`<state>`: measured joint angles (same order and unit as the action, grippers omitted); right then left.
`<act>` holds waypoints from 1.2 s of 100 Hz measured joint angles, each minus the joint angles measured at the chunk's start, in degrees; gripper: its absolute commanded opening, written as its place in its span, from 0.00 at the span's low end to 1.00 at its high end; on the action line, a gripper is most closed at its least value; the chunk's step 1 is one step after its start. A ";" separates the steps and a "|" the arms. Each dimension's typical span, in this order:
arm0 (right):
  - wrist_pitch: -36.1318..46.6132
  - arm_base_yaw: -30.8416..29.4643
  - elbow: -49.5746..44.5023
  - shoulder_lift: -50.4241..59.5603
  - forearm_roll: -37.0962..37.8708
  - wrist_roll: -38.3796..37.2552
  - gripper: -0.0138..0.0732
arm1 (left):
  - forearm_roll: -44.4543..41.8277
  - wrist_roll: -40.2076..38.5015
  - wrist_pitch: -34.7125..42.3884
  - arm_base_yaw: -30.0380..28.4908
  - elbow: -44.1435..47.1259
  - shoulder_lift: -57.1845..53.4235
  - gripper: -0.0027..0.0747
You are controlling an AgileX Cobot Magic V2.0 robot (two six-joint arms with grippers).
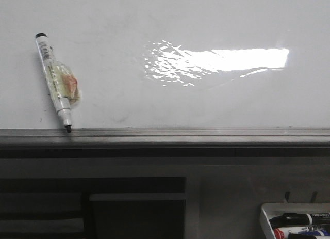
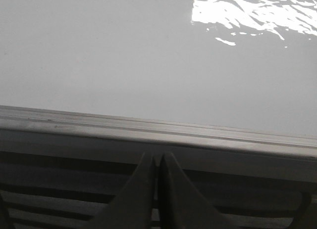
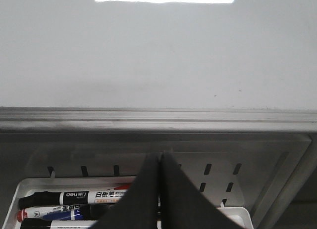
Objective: Write number 5 on whiteboard
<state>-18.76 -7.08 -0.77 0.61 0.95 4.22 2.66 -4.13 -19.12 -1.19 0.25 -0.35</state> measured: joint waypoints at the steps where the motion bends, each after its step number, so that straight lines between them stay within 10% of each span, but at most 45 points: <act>1: 0.00 0.00 0.00 0.00 0.00 0.00 0.09 | 0.00 0.00 0.00 0.00 0.00 0.00 0.01; 120: 8.87 0.00 -0.13 0.00 -2.81 0.00 0.09 | -0.33 0.00 8.02 0.00 0.00 0.00 0.01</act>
<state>-9.89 -7.08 -0.90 0.61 -1.86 4.22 2.33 -4.13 -11.10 -1.19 0.25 -0.35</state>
